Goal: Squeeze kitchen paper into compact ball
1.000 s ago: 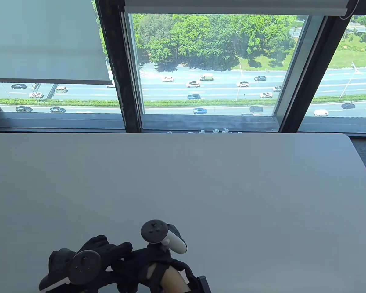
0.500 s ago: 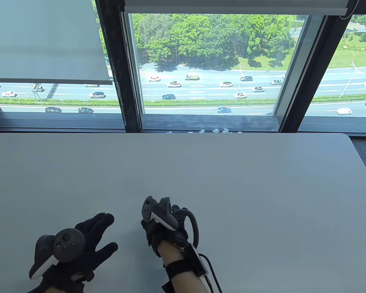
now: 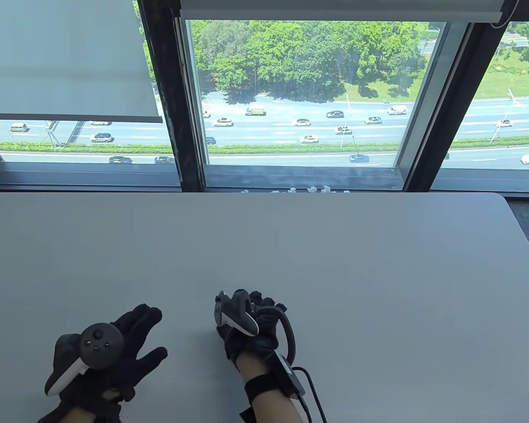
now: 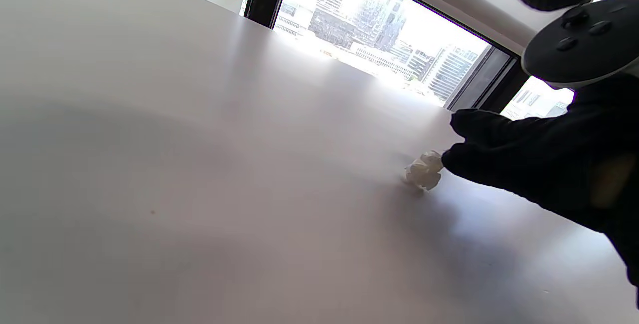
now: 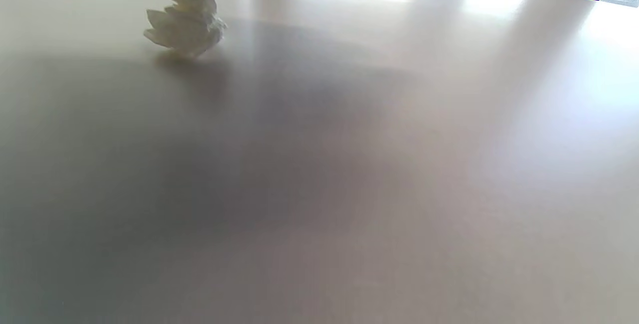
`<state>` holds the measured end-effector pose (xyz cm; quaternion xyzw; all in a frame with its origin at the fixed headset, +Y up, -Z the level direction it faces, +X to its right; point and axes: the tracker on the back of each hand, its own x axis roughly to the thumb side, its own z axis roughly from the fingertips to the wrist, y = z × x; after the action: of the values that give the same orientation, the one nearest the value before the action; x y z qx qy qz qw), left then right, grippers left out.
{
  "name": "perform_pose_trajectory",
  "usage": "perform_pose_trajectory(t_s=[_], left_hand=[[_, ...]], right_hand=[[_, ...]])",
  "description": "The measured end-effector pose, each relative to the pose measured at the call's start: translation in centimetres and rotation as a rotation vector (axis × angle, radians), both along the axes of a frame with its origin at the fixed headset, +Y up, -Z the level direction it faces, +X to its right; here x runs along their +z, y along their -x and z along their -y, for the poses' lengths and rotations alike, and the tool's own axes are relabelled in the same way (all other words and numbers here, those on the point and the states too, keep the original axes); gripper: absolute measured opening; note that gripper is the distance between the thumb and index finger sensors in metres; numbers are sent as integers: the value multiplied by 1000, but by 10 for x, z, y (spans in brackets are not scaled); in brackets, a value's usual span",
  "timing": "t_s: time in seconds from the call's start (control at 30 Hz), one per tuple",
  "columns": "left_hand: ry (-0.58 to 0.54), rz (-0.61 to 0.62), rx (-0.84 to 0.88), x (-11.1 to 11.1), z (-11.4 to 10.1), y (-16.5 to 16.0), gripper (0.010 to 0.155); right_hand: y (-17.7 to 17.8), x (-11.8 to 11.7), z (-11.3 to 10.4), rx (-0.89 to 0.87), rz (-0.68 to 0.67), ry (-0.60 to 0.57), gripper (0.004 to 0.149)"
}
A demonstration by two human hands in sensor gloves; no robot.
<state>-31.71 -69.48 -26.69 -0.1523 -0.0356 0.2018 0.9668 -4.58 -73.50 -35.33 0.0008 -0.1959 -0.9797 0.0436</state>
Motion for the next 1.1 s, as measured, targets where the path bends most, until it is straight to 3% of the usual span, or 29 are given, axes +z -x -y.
perform_pose_trajectory(t_s=[0.23, 0.43, 0.53, 0.7, 1.1], left_hand=[[41, -55, -14, -4, 8, 8, 83], [48, -103, -7, -7, 8, 15, 83], [43, -119, -27, -7, 7, 15, 83], [39, -132, -30, -6, 6, 17, 83], [32, -116, -16, -5, 8, 17, 83]], right_hand=[[-51, 40, -33, -225, 65, -33, 81], [-104, 66, -26, -417, 173, -106, 78], [-124, 68, -22, -523, 233, -56, 77], [-144, 67, -24, -607, 304, -98, 76], [-145, 67, -21, -652, 302, -75, 75]])
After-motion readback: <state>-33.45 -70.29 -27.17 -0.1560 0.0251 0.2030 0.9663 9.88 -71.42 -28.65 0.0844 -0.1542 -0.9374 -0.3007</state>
